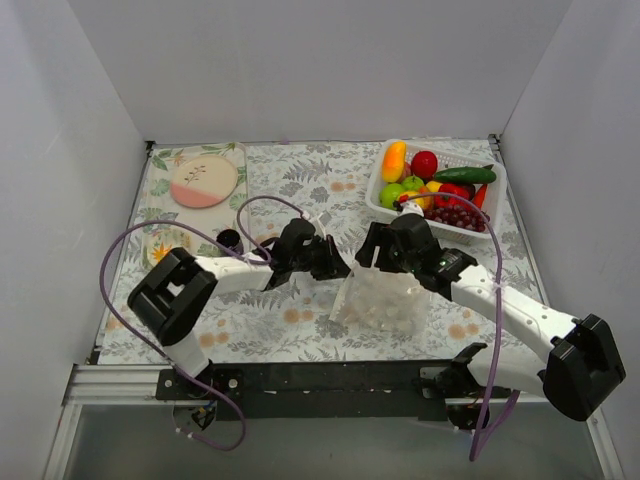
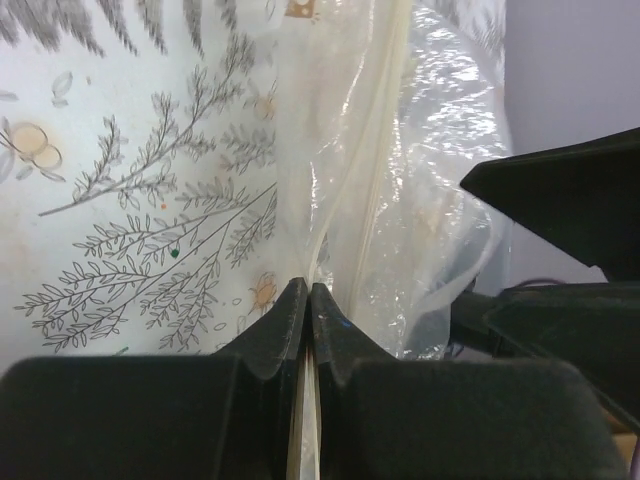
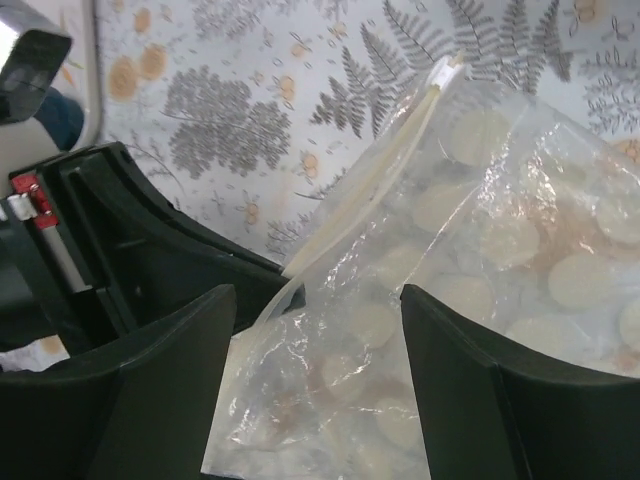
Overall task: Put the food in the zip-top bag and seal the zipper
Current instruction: Pick up the zipper food storage bag at the center of the board.
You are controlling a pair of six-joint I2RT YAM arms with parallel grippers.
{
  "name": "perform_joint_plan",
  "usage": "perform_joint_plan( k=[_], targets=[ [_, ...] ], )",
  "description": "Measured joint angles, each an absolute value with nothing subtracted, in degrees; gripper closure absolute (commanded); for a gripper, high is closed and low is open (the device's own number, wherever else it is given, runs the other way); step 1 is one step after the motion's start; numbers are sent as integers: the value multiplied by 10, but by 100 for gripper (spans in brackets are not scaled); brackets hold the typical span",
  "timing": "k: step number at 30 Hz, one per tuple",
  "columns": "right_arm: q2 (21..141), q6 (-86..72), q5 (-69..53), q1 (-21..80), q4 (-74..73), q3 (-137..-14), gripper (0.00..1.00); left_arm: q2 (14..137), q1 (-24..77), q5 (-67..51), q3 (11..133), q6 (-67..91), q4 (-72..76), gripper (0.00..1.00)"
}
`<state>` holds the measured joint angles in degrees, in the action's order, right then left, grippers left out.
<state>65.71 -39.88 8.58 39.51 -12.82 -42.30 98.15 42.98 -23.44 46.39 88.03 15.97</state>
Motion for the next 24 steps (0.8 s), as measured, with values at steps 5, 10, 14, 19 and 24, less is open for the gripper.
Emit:
perform_joint_plan(
  k=[5, 10, 14, 19, 24],
  targets=[
    [693, -399, 88, 400, -160, -511, 28, 885, 430, -152, 481, 838, 114, 100],
    [740, -402, 87, 402, -172, -566, 30, 822, 430, -104, 489, 811, 87, 100],
    [765, -403, 85, 403, -183, -598, 60, 805, 430, -81, 489, 801, 60, 100],
    [774, -401, 89, 406, -187, -632, 99, 788, 429, -22, 498, 792, -2, 100],
    [774, -388, 107, 406, -223, -649, 99, 779, 405, 67, 568, 776, -91, 100]
  ],
)
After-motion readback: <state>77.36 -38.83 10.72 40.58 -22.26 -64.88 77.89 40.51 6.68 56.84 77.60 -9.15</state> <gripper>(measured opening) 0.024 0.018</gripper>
